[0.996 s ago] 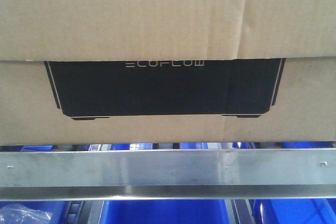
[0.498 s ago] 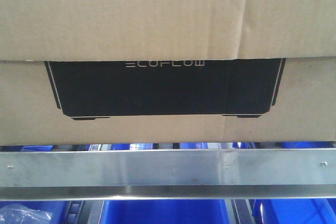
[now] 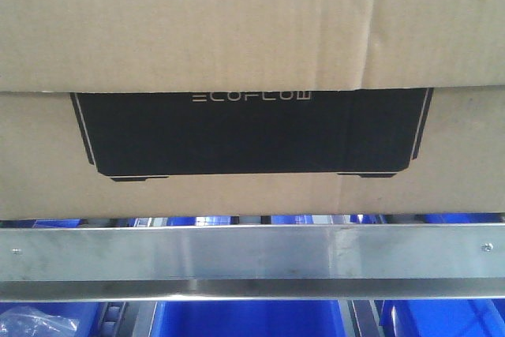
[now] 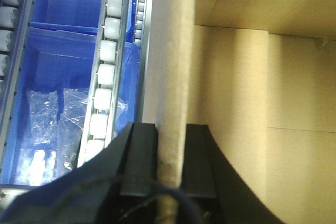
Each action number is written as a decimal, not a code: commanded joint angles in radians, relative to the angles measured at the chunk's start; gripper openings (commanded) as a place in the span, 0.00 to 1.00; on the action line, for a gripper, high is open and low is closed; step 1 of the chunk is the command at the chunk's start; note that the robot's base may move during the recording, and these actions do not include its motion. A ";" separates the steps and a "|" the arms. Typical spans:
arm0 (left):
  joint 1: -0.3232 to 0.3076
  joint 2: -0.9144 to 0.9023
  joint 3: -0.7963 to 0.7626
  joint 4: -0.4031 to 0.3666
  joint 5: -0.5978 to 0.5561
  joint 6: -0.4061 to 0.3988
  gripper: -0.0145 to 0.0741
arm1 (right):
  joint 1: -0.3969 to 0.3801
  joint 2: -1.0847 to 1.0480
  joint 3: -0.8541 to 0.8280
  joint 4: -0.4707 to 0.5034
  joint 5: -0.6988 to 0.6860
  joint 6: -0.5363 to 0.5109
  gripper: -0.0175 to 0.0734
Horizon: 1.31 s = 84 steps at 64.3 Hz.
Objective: Grab box from left shelf to table start
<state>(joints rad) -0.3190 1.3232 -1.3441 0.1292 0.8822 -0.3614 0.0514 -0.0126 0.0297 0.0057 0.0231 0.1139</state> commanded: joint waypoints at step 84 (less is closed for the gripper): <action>-0.003 -0.027 -0.034 0.018 -0.022 -0.087 0.05 | -0.004 0.202 -0.535 0.034 0.602 -0.003 0.25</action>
<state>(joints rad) -0.3190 1.3232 -1.3486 0.1467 0.8978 -0.4141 0.0514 0.1165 -0.4038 0.0395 0.6109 0.1147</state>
